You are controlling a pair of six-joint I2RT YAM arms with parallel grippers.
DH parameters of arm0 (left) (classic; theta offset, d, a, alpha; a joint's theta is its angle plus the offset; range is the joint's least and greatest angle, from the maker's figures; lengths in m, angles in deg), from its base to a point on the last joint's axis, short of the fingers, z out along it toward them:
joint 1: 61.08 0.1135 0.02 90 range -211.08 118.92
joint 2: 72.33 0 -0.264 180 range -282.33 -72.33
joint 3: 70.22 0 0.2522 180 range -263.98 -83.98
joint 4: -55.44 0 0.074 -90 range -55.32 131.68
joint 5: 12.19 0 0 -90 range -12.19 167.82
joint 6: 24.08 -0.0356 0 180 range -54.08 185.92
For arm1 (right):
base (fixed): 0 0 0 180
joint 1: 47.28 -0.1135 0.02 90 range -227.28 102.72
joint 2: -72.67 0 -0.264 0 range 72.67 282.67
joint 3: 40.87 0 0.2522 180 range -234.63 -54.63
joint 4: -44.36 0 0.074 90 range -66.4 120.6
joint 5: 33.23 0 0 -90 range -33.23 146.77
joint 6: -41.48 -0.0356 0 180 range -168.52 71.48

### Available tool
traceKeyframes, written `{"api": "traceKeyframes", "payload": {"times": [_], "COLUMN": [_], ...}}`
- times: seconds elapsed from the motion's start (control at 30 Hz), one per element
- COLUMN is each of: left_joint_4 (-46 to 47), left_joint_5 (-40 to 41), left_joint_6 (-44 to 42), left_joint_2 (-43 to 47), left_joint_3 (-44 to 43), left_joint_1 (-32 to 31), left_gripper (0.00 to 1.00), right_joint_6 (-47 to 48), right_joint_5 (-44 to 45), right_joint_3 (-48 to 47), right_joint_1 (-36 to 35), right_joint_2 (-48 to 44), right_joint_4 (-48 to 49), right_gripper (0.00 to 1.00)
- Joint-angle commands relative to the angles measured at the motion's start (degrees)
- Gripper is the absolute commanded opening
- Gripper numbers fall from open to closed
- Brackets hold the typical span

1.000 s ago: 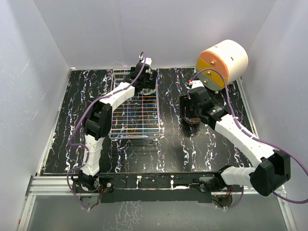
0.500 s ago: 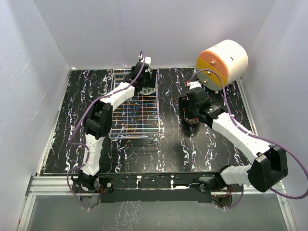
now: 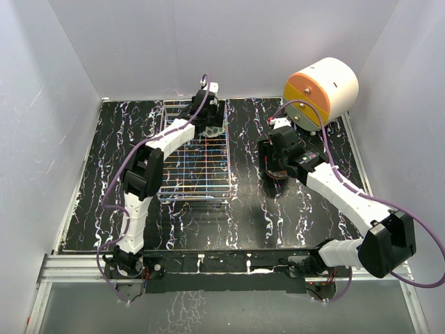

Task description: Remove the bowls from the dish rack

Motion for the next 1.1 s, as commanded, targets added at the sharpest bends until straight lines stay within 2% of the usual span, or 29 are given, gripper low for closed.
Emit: {"api": "traceKeyframes", "payload": {"times": [0.0, 0.1, 0.23, 0.43, 0.83, 1.07], "left_joint_4": [-2.08, -2.27, -2.81, -3.26, -3.3, -4.56], "left_joint_5": [-0.81, -0.69, -0.52, -0.48, -0.2, 0.11], "left_joint_6": [-0.45, -0.45, -0.44, -0.52, -0.4, 0.13], "left_joint_2": [-1.12, -1.39, -1.68, -1.88, -1.06, 0.49], "left_joint_3": [-3.18, -3.71, -4.8, -5.2, -3.33, -4.46], "left_joint_1": [0.26, 0.27, 0.31, 0.26, 0.26, 0.28], "left_gripper": [0.7, 0.67, 0.72, 0.7, 0.45, 0.4], "right_joint_6": [0.5, 0.53, 0.56, 0.48, 0.3, 0.23], "right_joint_5": [0.99, 1.16, 1.15, 1.17, 1.07, 1.04], "right_joint_3": [-1.74, -1.57, -1.59, -1.64, -1.14, -0.86], "right_joint_1": [0.12, 0.12, 0.12, 0.12, 0.12, 0.12], "right_joint_2": [-0.82, -0.92, -0.82, -0.49, -0.85, -0.9], "right_joint_4": [3.12, 3.1, 3.09, 3.14, 3.2, 3.18], "right_gripper": [0.66, 0.66, 0.66, 0.66, 0.66, 0.66]}}
